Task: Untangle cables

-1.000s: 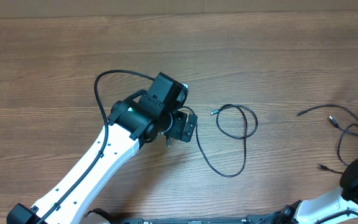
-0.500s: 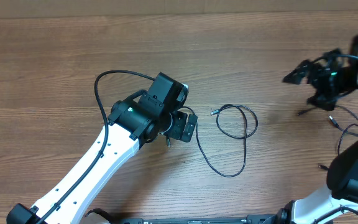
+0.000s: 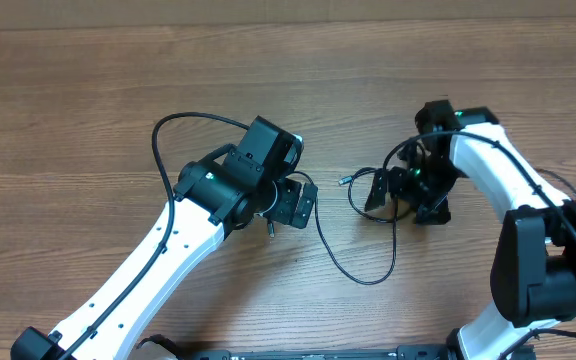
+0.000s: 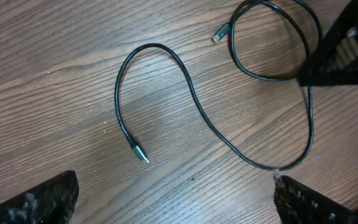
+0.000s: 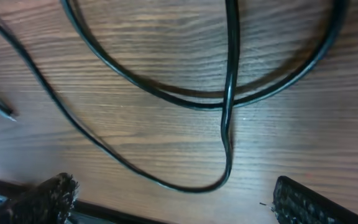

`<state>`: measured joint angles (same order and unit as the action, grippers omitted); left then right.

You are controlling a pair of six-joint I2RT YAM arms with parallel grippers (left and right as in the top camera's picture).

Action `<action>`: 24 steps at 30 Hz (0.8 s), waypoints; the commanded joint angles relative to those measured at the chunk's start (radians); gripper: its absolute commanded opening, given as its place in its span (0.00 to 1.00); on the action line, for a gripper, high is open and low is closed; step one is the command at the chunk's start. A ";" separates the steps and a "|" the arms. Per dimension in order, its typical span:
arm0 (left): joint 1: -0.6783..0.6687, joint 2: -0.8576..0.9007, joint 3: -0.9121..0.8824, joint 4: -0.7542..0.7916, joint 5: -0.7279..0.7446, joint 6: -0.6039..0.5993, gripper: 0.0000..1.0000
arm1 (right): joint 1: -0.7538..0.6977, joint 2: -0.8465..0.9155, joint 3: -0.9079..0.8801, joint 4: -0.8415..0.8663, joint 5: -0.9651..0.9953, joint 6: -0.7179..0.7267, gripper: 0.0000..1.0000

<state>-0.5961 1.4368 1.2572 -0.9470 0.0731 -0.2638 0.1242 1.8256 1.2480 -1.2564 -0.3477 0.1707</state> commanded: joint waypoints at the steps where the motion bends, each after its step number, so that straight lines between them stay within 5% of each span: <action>1: -0.005 0.001 0.008 0.002 -0.005 -0.018 1.00 | 0.006 -0.001 -0.065 0.042 0.011 0.036 1.00; 11: -0.005 0.001 0.008 0.002 -0.005 -0.018 1.00 | 0.007 -0.001 -0.318 0.243 -0.064 0.038 1.00; 20: -0.005 0.002 0.008 0.002 -0.005 -0.018 1.00 | 0.007 -0.001 -0.351 0.464 -0.088 0.034 0.95; 22: -0.005 0.002 0.008 0.002 -0.005 -0.018 1.00 | 0.007 -0.001 -0.351 0.520 -0.145 -0.003 0.90; 24: -0.005 0.002 0.008 0.002 -0.005 -0.018 1.00 | 0.007 -0.001 -0.351 0.576 -0.217 -0.026 0.75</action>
<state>-0.5961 1.4368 1.2572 -0.9474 0.0734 -0.2638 0.1261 1.7611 0.9333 -0.7338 -0.5697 0.2184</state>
